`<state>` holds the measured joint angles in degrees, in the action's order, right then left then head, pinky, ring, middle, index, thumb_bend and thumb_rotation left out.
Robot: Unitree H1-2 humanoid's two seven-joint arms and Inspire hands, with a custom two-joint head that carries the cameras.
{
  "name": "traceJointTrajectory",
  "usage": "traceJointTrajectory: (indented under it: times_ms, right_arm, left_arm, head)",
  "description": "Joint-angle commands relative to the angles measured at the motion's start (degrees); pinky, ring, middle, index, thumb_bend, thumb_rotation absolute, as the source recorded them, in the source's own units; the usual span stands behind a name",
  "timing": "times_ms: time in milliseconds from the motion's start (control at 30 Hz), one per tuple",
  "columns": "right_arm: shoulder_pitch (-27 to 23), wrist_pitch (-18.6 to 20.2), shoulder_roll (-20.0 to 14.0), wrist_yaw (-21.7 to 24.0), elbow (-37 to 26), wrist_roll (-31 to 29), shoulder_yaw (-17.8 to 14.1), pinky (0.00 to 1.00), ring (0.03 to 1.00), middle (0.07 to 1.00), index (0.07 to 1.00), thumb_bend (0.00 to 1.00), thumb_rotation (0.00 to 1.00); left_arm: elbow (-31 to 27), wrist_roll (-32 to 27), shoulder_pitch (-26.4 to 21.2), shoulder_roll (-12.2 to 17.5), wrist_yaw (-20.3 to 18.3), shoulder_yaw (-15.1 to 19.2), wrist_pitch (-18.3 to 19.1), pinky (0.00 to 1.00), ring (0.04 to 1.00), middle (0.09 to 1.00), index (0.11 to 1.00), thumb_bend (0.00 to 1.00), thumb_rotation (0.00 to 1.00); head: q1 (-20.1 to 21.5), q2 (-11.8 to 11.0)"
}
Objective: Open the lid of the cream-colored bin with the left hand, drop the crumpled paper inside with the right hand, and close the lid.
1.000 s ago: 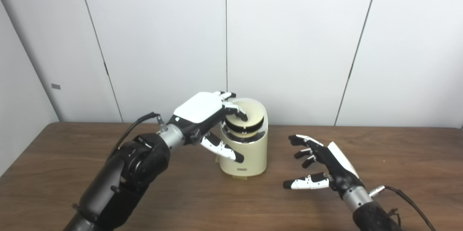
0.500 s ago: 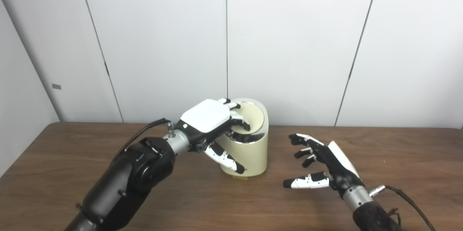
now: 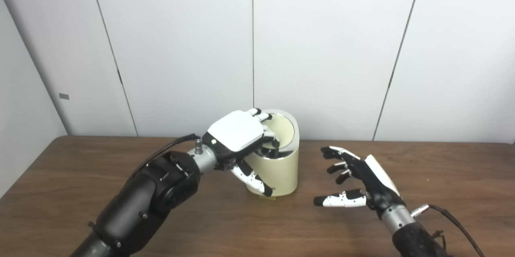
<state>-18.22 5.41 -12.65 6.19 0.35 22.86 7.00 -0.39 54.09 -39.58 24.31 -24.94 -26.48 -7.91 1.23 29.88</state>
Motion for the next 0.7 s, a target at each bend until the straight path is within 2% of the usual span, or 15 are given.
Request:
traceJointTrajectory:
  times_ms: [0,133,200,333,433,533,600,667]
  right_arm:
    - [-1.8,-1.5,-0.6,-1.4,-1.5,0.0,-0.7,0.53,0.679,0.807,0.828,0.84,0.25]
    - [-1.7,-1.3,-0.5,-1.5,-1.4,-0.1,-0.9,0.53,0.680,0.805,0.827,0.84,0.25]
    - [-1.7,-1.4,-0.5,-1.6,-1.3,-0.1,-0.9,0.53,0.678,0.802,0.825,0.84,0.23]
    - [-1.8,-2.0,-0.4,-2.0,-0.8,0.0,-0.9,0.53,0.674,0.805,0.823,0.84,0.22]
    - [-1.7,-1.4,-0.4,-2.0,-0.9,0.3,-0.8,0.53,0.679,0.806,0.823,0.83,0.21]
    - [-1.7,-1.2,-0.4,-2.1,-0.8,0.3,-0.8,0.53,0.680,0.807,0.824,0.83,0.20]
    - [-1.6,-1.3,-0.3,-2.2,-0.8,0.0,-1.0,0.53,0.678,0.805,0.823,0.83,0.19]
    - [-1.4,-1.3,-0.2,-2.4,-0.9,-0.1,-1.2,0.53,0.680,0.804,0.822,0.83,0.17]
  left_arm:
    - [0.6,-0.7,-0.3,0.3,-2.3,-0.1,0.4,1.00,0.967,0.780,0.766,1.00,0.57]
    - [-0.7,-3.0,0.6,0.0,3.5,3.6,-0.7,1.00,0.930,0.762,0.757,0.99,0.56]
    - [-1.3,-5.3,1.4,-0.6,7.2,6.4,-1.4,1.00,0.920,0.754,0.756,0.96,0.54]
    - [-1.6,-9.4,3.3,-2.5,15.9,12.6,-3.8,1.00,0.918,0.797,0.792,0.86,0.50]
    - [-0.5,-13.0,4.8,-4.7,22.2,16.9,-5.6,0.91,0.912,0.842,0.842,0.83,0.46]
    - [0.4,-17.8,6.4,-7.1,25.3,20.4,-5.8,0.79,0.907,0.886,0.881,0.82,0.40]
    - [0.6,-22.2,8.3,-9.0,26.4,22.7,-5.1,0.80,0.914,0.914,0.903,0.81,0.38]
    - [0.6,-27.8,10.7,-10.9,25.7,24.6,-3.4,0.81,0.906,0.917,0.910,0.79,0.36]
  head:
    - [0.0,0.1]
    - [-0.1,-0.1]
    - [-0.1,-0.2]
    - [-0.1,-0.2]
    - [-0.2,-0.2]
    - [-0.2,-0.3]
    - [-0.3,-0.2]
    - [-0.4,-0.2]
